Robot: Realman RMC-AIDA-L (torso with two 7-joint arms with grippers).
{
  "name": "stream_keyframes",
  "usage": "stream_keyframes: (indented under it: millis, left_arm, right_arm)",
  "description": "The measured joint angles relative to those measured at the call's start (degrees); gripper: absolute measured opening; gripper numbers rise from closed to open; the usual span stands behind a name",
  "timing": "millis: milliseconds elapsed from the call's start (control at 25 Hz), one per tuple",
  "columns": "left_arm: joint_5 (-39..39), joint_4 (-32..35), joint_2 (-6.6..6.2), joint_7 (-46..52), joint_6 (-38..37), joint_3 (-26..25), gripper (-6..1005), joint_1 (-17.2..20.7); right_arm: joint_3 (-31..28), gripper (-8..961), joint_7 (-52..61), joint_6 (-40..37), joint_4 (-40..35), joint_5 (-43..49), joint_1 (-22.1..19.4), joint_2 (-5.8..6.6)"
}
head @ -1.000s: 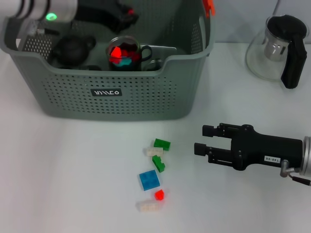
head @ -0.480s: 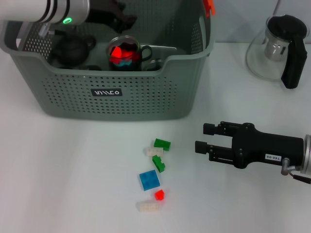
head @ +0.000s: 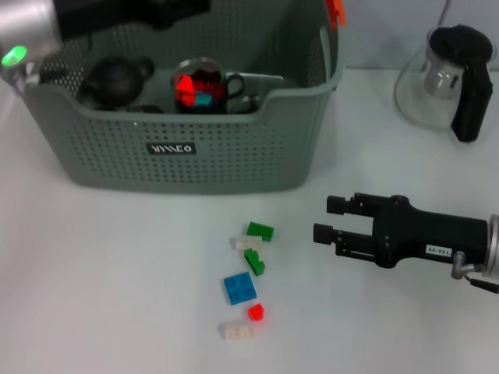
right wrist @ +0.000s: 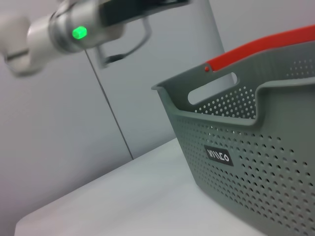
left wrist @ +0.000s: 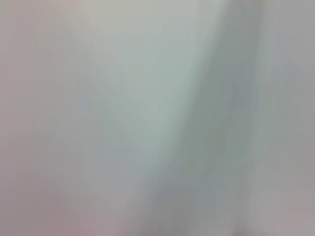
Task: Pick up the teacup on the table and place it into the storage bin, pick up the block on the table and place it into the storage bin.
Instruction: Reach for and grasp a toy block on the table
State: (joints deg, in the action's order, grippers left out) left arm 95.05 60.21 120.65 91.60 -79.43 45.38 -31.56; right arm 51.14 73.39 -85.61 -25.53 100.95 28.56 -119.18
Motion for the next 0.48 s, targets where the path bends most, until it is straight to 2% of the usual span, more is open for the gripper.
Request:
stream_keyframes:
  millis: [40, 80, 120, 200, 240, 320, 400, 440, 480]
  left_arm:
    - [0.0, 0.0, 0.0, 0.0, 0.0, 0.0, 579, 0.0]
    - [-3.33, -2.82, -0.31, -2.83, -4.27, -1.81, 602, 0.57]
    - [-8.89, -12.46, -0.85, -12.57, -16.22, -7.76, 625, 1.87]
    - [-9.4, -18.47, -1.08, -19.31, -22.75, -11.05, 625, 2.92]
    - [-6.43, -22.37, -0.61, -24.81, -26.92, -12.54, 626, 4.88]
    - [-4.25, -22.62, -0.15, -26.49, -27.3, -12.5, 626, 5.95]
    - [0.66, -22.21, 0.86, -29.59, -27.36, -12.22, 626, 7.94]
    - [6.84, -21.65, 1.58, -32.23, -26.72, -12.26, 626, 9.83]
    - [6.84, -21.65, 1.58, -32.23, -26.72, -12.26, 625, 9.83]
  right_arm:
    - [0.0, 674, 0.0, 0.0, 0.0, 0.0, 0.0, 0.0]
    - [0.0, 674, 0.01, 0.0, 0.0, 0.01, 0.0, 0.0]
    - [0.0, 674, 0.01, 0.0, 0.0, 0.03, 0.0, -0.01]
    - [0.0, 674, 0.0, -0.01, 0.0, 0.08, 0.0, -0.05]
    - [0.0, 674, 0.01, -0.01, 0.07, 0.1, 0.0, -0.06]
    - [0.04, 674, 0.01, -0.01, 0.19, 0.14, 0.0, -0.07]
    - [0.09, 674, 0.01, -0.02, 0.28, 0.16, 0.0, -0.11]
    - [0.11, 674, 0.01, -0.04, 0.34, 0.18, -0.05, -0.12]
    - [0.12, 674, 0.01, -0.11, 0.36, 0.18, -0.13, -0.15]
